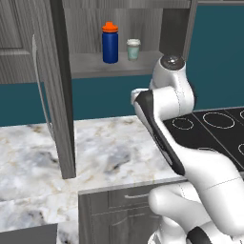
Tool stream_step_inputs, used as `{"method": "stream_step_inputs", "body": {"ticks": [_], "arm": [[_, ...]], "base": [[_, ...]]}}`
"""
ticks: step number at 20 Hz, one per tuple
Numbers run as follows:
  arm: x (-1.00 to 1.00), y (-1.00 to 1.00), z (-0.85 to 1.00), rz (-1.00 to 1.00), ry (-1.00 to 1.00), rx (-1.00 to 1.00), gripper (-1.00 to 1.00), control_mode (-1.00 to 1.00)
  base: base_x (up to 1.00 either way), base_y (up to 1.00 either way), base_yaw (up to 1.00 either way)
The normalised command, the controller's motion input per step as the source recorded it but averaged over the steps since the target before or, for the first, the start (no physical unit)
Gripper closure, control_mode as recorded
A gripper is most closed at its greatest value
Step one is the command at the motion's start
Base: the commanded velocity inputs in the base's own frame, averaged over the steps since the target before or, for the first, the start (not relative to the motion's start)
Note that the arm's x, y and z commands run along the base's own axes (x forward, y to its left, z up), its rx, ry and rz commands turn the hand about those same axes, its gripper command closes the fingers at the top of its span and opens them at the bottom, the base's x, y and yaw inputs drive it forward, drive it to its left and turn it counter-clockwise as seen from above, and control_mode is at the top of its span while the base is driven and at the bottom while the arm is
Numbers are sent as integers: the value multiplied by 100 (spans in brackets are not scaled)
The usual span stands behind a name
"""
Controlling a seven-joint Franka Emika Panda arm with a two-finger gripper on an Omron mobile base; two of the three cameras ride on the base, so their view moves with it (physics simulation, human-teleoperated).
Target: Sort all alcoholic drinks to one cabinet, and non-alcoholic drinks to the other.
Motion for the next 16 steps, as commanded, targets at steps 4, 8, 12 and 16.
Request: {"method": "stream_step_inputs", "body": {"ticks": [4,8,12,16], "arm": [[-59,0,46,-3,0,0,100,-100],[-44,0,14,0,0,0,100,-100],[-22,0,0,0,0,0,100,-100],[-1,1,0,0,0,0,100,100]], "base": [[0,0,0],[0,0,0],[0,0,0],[-6,0,0]]}}
